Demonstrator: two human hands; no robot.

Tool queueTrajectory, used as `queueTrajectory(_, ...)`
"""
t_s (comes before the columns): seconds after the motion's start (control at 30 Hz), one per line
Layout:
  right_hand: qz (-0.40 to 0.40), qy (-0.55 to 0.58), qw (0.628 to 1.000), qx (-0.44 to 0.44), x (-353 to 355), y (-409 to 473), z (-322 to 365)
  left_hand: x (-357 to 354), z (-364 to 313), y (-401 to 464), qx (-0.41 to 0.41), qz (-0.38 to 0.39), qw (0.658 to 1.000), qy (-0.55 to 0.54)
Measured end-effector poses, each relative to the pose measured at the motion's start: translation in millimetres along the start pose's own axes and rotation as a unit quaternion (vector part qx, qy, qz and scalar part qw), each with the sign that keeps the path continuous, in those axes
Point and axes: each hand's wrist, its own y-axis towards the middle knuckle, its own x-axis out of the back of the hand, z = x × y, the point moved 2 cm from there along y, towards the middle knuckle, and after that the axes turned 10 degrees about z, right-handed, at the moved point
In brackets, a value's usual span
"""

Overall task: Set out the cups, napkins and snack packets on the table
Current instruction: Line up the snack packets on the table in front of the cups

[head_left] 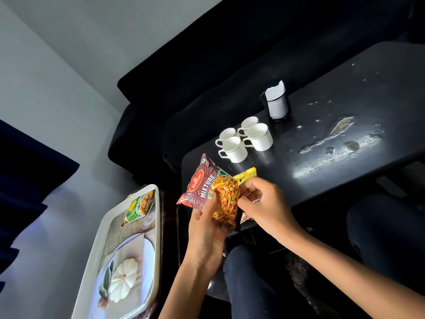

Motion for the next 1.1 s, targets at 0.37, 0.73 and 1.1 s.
queueTrajectory(0.37,0.008,0.062,0.998,-0.012,5.3,0.1,-1.8,0.6,-3.9,-0.5,0.004,0.0,1.0,-0.01)
queueTrajectory(0.73,-0.005,0.268,0.958,-0.097,3.6,-0.3,-4.0,5.6,-4.3,1.0,0.001,0.002,0.996,-0.084)
queueTrajectory(1.1,0.028,0.265,0.954,-0.135,3.2,-0.5,-6.4,3.3,-1.1,-0.3,0.007,0.012,1.0,-0.009)
